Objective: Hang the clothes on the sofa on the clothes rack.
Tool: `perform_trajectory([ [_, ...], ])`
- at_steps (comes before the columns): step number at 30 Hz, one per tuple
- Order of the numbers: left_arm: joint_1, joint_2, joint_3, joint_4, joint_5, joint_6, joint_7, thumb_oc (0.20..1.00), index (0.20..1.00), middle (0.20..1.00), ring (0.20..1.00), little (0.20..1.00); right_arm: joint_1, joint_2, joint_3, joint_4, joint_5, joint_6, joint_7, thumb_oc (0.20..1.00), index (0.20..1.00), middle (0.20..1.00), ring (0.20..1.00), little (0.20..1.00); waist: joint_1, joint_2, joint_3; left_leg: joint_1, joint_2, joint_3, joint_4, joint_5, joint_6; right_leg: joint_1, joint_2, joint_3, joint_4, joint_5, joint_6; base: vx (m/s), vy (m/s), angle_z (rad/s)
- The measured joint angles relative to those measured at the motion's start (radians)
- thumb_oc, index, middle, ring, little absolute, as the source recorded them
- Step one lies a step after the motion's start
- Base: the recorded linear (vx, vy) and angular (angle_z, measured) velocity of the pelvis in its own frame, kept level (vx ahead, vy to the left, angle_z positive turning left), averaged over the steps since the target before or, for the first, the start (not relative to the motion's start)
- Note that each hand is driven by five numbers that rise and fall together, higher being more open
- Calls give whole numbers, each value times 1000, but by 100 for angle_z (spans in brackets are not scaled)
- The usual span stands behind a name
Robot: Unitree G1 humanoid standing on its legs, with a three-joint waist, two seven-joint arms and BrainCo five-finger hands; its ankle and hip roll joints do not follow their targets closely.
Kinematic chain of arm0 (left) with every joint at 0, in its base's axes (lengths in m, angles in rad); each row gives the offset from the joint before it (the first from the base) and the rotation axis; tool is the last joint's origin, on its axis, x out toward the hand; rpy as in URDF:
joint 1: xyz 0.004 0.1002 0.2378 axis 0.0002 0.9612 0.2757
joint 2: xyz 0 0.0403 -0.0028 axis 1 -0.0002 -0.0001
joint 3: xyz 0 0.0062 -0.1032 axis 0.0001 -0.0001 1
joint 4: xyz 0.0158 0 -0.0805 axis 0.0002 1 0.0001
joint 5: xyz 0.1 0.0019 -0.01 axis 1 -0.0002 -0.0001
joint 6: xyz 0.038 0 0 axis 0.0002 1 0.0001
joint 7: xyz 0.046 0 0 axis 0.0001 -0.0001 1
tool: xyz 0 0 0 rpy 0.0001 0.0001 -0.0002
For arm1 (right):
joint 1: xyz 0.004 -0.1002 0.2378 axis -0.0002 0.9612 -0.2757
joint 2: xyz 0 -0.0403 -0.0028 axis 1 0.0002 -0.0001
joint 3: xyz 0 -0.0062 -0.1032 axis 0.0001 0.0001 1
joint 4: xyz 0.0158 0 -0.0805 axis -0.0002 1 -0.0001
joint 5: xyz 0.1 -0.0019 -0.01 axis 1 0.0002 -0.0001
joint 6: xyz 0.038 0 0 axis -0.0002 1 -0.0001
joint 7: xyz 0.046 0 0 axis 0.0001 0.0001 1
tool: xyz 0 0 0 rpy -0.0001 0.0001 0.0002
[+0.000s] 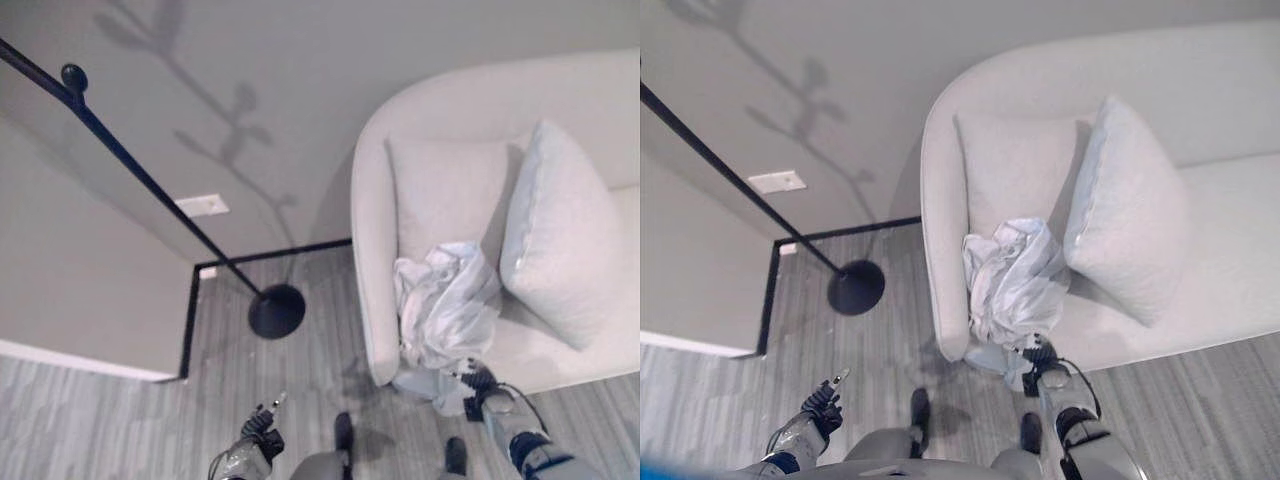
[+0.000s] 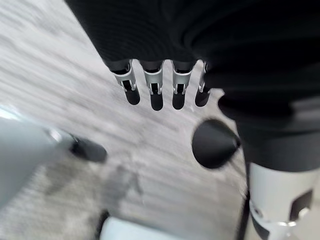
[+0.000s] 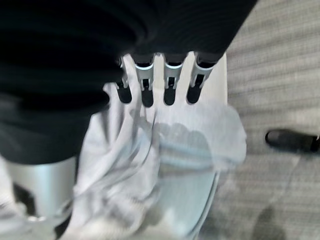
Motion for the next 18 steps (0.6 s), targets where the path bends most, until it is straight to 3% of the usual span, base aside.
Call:
perform_trajectory([
  [3, 54, -7, -7, -26, -1, -3, 8, 1000, 1000, 1000, 1000, 1000, -10, -17, -17, 4, -36, 8, -65, 1000, 1000, 1000, 1000, 1000, -2, 8, 9, -35, 20, -6, 15, -1, -4, -29, 22, 0, 0, -1, -13, -43, -13, -5],
  [8, 68, -16, 4, -16, -4, -8, 26, 1000, 1000, 1000, 1000, 1000, 14, -61, -36, -56, -89, 23, -168, 1000, 1000, 1000, 1000, 1000, -6, -8, 25, -75, 31, -12, 16, 3, -9, -68, 32, 0, 0, 4, -20, 0, 0, 0],
  [10, 58, -17, 24, -27, -7, -24, 36, 1000, 1000, 1000, 1000, 1000, 24, -63, -33, -152, -186, 31, -236, 1000, 1000, 1000, 1000, 1000, -5, -13, 29, -100, 28, -12, 20, 4, -9, -90, 30, -1, 0, 6, -20, 10, -4, 3],
  [18, 46, -25, 7, -71, -25, -51, 59, 1000, 1000, 1000, 1000, 1000, -110, -6, -19, -41, -112, -11, -270, 1000, 1000, 1000, 1000, 1000, 24, 9, 48, -132, 4, -24, 32, 3, -9, -106, 7, -21, 0, 3, -13, 63, 53, 7],
])
